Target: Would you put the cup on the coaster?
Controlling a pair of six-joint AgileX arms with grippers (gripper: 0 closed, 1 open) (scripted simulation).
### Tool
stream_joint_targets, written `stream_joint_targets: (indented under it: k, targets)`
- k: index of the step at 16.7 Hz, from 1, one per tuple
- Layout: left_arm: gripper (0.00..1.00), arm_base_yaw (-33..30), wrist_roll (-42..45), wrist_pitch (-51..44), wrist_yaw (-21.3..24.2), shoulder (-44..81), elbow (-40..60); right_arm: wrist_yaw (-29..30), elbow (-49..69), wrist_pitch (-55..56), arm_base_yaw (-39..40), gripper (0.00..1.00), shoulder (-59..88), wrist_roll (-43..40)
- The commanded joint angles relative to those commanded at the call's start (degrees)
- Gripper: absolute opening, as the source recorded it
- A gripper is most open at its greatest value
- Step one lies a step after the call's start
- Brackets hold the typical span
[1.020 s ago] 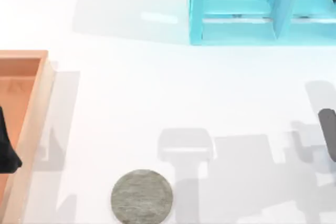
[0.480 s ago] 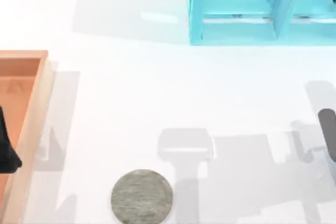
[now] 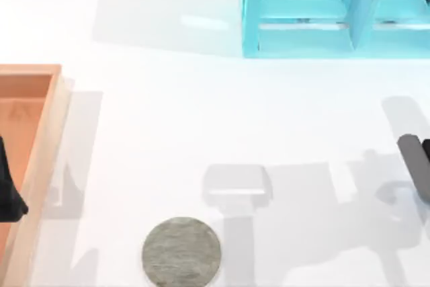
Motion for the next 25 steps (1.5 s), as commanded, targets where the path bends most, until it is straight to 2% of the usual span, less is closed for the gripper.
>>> stream_joint_targets:
  k: [4,9,21,25]
  targets:
    - [1.0,0.0,0.0,0.0,0.0,0.0,0.0,-0.44,10.77,-5.49,4.7,0.0,6.33,-14.85]
    - [1.0,0.0,0.0,0.0,0.0,0.0,0.0,-0.9,31.55,-15.96,13.4,0.0,17.94,-44.33]
    - [1.0,0.0,0.0,0.0,0.0,0.0,0.0,-0.72,97.89,-48.54,38.75,0.0,52.25,-138.9]
    - [1.0,0.0,0.0,0.0,0.0,0.0,0.0,-0.32,118.11,-58.26,45.87,0.0,62.16,-167.49]
